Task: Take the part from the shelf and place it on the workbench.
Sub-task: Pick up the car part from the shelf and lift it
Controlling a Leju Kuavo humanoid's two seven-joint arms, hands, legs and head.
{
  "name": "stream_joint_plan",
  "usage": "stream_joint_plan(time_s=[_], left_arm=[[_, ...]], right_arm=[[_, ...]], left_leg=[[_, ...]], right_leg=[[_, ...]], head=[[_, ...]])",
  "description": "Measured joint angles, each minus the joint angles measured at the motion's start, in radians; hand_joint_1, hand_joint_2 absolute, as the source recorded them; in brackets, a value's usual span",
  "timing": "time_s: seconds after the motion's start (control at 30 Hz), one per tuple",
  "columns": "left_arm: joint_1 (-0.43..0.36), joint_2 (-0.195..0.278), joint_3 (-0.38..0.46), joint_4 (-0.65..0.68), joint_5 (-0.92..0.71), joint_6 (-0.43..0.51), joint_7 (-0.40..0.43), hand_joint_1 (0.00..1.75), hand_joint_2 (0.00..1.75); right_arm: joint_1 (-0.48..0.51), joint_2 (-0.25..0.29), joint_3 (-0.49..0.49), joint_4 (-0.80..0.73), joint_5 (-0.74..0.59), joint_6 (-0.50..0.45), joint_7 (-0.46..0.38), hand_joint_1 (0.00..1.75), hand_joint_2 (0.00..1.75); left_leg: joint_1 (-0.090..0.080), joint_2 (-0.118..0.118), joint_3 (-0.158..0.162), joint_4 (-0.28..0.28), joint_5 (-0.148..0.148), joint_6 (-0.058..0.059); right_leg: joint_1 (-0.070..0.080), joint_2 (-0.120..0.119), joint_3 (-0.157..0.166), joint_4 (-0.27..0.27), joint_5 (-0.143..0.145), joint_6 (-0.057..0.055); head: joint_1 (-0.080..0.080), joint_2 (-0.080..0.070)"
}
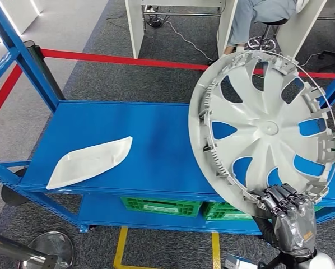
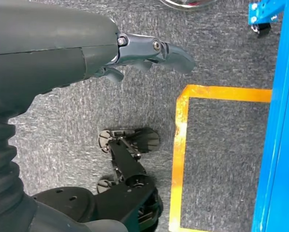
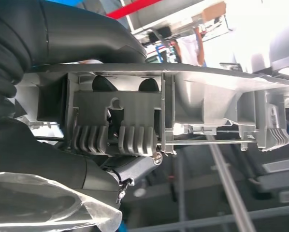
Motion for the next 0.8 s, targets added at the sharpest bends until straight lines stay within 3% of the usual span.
stream_joint_plan(time_s=[0.13,0.2,0.27,0.3,0.33,0.37,0.4,0.43,0.5,0.53,0.63,0.7,0.8], left_arm=[[0.007,-0.002,0.000,-0.004,-0.024,0.017,0.003,0.00,1.75],[0.009,-0.004,-0.001,-0.004,-0.032,0.023,0.004,0.00,1.75],[0.009,-0.008,-0.001,-0.006,-0.042,0.032,0.008,0.00,1.75],[0.009,-0.010,-0.001,-0.008,-0.047,0.035,0.011,0.00,1.75],[0.009,-0.012,-0.001,-0.009,-0.052,0.038,0.014,0.00,1.75],[0.009,-0.015,-0.001,-0.011,-0.056,0.039,0.017,0.00,1.75],[0.008,-0.017,-0.002,-0.012,-0.059,0.040,0.020,0.00,1.75],[0.007,-0.018,-0.002,-0.013,-0.062,0.041,0.021,0.00,1.75],[0.002,-0.019,-0.003,-0.015,-0.069,0.041,0.023,0.00,1.75],[-0.001,-0.019,-0.003,-0.015,-0.073,0.042,0.023,0.00,1.75],[-0.007,-0.021,-0.006,-0.015,-0.083,0.042,0.025,0.00,1.75],[-0.010,-0.024,-0.009,-0.016,-0.088,0.042,0.027,0.00,1.75],[-0.013,-0.029,-0.011,-0.016,-0.091,0.042,0.029,0.00,1.75]], right_arm=[[0.019,0.000,0.010,-0.004,-0.048,0.000,0.022,1.75,1.75],[0.027,0.000,0.014,-0.008,-0.054,0.000,0.027,1.75,1.75],[0.035,0.000,0.015,-0.016,-0.046,0.000,0.029,1.75,1.75],[0.039,0.000,0.015,-0.019,-0.038,0.000,0.029,1.75,1.75],[0.044,0.000,0.015,-0.022,-0.031,0.000,0.029,1.75,1.75],[0.048,0.000,0.015,-0.024,-0.024,0.000,0.028,1.75,1.75],[0.052,0.000,0.015,-0.027,-0.018,0.000,0.028,1.75,1.75],[0.057,0.000,0.015,-0.031,-0.012,0.000,0.027,1.75,1.75],[0.065,0.000,0.014,-0.041,0.007,0.000,0.021,1.75,1.75],[0.068,0.000,0.013,-0.047,0.016,0.000,0.017,1.75,1.75],[0.080,0.000,0.011,-0.062,0.030,0.000,0.003,1.75,1.75],[0.089,0.000,0.007,-0.071,0.032,-0.001,-0.004,1.75,1.75],[0.093,0.000,0.000,-0.075,0.032,-0.001,-0.008,1.75,1.75]], left_leg=[[-0.003,-0.003,-0.023,0.027,-0.003,-0.025],[0.000,0.000,-0.043,0.076,-0.052,-0.033],[0.000,0.002,-0.079,0.193,-0.133,-0.038],[0.000,0.002,-0.095,0.252,-0.163,-0.038],[-0.001,0.002,-0.099,0.287,-0.175,-0.035],[-0.002,0.002,-0.088,0.287,-0.168,-0.029],[-0.005,0.002,-0.059,0.249,-0.144,-0.021],[-0.009,0.001,-0.017,0.183,-0.114,-0.009],[-0.019,0.001,0.058,0.054,-0.080,0.013],[-0.024,0.001,0.076,0.018,-0.075,0.020],[-0.028,0.003,0.072,-0.010,-0.058,0.024],[-0.024,0.007,0.060,-0.030,-0.033,0.027],[-0.025,0.011,0.028,-0.035,-0.003,0.031]], right_leg=[[0.002,0.003,-0.015,0.005,-0.004,-0.032],[0.001,0.000,-0.029,0.007,0.005,-0.049],[0.006,-0.003,-0.043,0.007,0.015,-0.063],[0.009,-0.005,-0.050,0.008,0.020,-0.067],[0.014,-0.006,-0.056,0.008,0.024,-0.070],[0.018,-0.007,-0.062,0.008,0.029,-0.072],[0.023,-0.008,-0.067,0.008,0.034,-0.073],[0.026,-0.007,-0.071,0.008,0.038,-0.074],[0.030,-0.008,-0.077,0.007,0.049,-0.070],[0.030,-0.008,-0.080,0.006,0.055,-0.066],[0.025,-0.007,-0.089,0.000,0.071,-0.047],[0.027,-0.004,-0.110,0.031,0.029,-0.040],[0.029,-0.002,-0.156,0.188,-0.091,-0.034]], head=[[0.000,0.000],[-0.002,0.000],[-0.004,0.000],[-0.004,0.000],[-0.004,0.000],[-0.004,0.000],[-0.004,0.000],[-0.004,0.000],[-0.003,0.000],[-0.003,0.000],[-0.004,0.000],[0.000,0.000],[0.003,0.000]])
